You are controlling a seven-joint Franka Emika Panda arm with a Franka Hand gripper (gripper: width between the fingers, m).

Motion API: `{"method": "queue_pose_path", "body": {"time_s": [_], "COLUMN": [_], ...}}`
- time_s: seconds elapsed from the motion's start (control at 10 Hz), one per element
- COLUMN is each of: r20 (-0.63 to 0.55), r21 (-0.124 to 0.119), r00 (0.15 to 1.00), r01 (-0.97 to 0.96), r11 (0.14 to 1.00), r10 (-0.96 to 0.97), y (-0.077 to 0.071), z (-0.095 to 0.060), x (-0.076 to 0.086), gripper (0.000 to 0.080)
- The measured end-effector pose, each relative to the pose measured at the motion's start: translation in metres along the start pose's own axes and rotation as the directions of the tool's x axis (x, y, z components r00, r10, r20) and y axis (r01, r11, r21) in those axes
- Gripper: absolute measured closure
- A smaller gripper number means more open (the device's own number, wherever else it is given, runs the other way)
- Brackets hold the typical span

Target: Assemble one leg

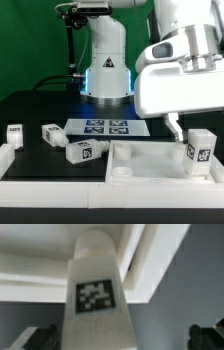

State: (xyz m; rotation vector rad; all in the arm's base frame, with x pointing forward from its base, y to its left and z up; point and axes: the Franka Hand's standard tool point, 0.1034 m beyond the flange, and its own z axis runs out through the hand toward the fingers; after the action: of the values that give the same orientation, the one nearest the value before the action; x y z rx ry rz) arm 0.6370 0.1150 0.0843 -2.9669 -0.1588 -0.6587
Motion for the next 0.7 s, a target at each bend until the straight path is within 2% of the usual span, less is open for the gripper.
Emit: {"method": "queue_pose_path", "body": {"time_s": [0.2, 0.4, 0.5, 0.7], "r20": [0.177, 0.284, 0.373, 0.474], "r21": [0.033, 0.043, 0.048, 0.065], "r00": [0.983, 0.958, 0.928, 0.880], "r01": [-0.053, -0.047, -0.037, -0.038], "r11": [0.998, 0.998, 0.998, 0.997], "r10": [0.047, 0.033, 0.017, 0.003], "y": [0.004, 0.011, 0.009, 0.006], "z": [0.003, 0.007, 0.007, 0.005], "x": [-0.003, -0.006, -0.013, -0.019], "gripper": [0.0151, 0.0151, 0.0151, 0.0151]}}
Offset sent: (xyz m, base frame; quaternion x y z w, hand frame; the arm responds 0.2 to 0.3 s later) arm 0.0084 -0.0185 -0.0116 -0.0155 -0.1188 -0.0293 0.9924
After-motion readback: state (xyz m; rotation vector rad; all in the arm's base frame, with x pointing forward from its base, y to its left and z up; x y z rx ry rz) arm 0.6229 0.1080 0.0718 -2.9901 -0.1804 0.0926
